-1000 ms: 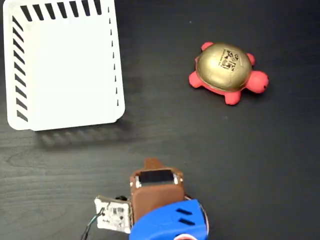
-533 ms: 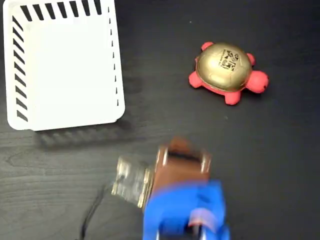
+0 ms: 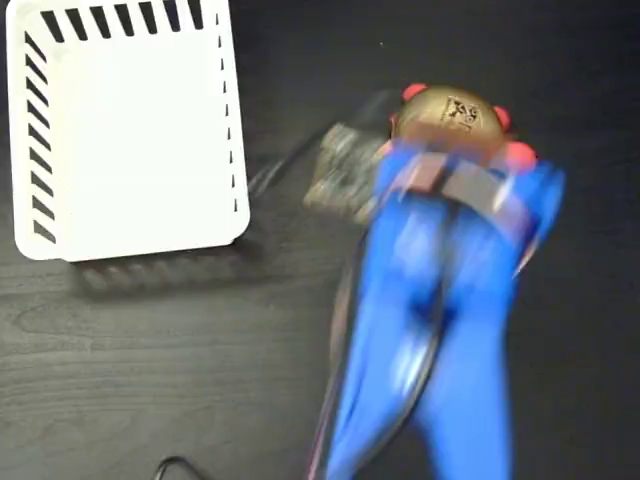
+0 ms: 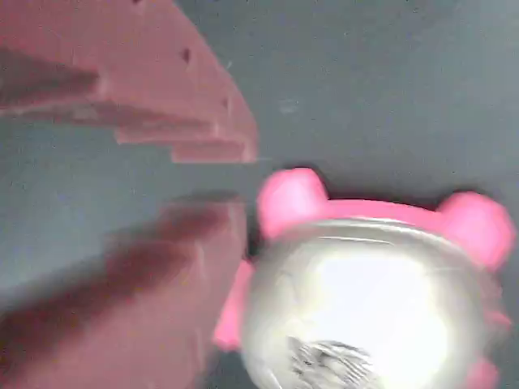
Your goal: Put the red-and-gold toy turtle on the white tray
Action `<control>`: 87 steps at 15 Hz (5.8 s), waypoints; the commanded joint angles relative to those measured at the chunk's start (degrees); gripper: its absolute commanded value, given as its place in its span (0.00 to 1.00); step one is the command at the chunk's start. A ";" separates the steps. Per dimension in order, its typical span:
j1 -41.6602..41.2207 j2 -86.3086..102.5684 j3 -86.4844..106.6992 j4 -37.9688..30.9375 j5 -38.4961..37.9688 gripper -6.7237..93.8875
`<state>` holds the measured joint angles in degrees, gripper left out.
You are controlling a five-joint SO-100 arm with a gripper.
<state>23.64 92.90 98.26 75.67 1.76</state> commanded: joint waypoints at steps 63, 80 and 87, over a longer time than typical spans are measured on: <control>-43.77 -29.09 -47.81 16.52 19.86 0.88; -24.70 50.36 38.85 -29.09 0.53 0.07; -22.41 84.99 68.20 -15.73 -2.02 0.07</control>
<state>0.88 172.62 165.23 55.81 -0.26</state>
